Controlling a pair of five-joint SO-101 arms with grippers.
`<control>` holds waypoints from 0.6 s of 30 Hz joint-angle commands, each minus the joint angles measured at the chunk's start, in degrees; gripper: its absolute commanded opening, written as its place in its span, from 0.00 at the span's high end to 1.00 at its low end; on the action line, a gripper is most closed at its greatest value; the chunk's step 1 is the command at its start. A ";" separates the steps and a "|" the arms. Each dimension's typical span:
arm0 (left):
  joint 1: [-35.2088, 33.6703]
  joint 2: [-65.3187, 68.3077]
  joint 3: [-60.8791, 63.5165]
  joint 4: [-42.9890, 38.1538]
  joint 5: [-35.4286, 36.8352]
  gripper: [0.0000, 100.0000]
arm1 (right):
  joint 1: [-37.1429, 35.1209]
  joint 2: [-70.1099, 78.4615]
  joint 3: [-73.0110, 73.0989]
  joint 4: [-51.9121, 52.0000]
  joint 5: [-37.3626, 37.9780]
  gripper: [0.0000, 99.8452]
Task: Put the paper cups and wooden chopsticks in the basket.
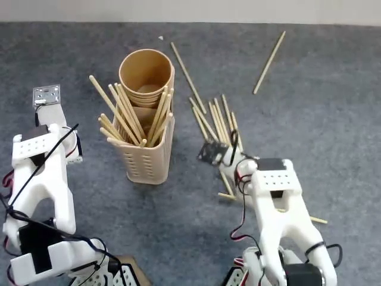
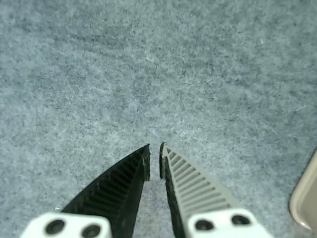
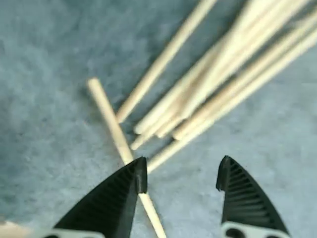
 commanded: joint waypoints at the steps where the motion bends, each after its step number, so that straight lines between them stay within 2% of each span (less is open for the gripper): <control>1: 0.75 -0.48 -0.22 -0.70 0.44 0.93 | 0.57 1.45 2.07 -2.42 3.52 0.77; 13: 0.75 -0.48 -0.22 -0.70 0.44 0.93 | 1.01 3.82 1.10 -2.33 4.48 0.77; 15: 0.75 -0.48 -0.22 -0.70 0.44 0.93 | 0.84 2.51 -1.63 0.04 4.57 0.77; 18: 0.75 -0.48 -0.22 -0.70 0.44 0.93 | 0.40 -0.48 -6.55 9.10 5.01 0.77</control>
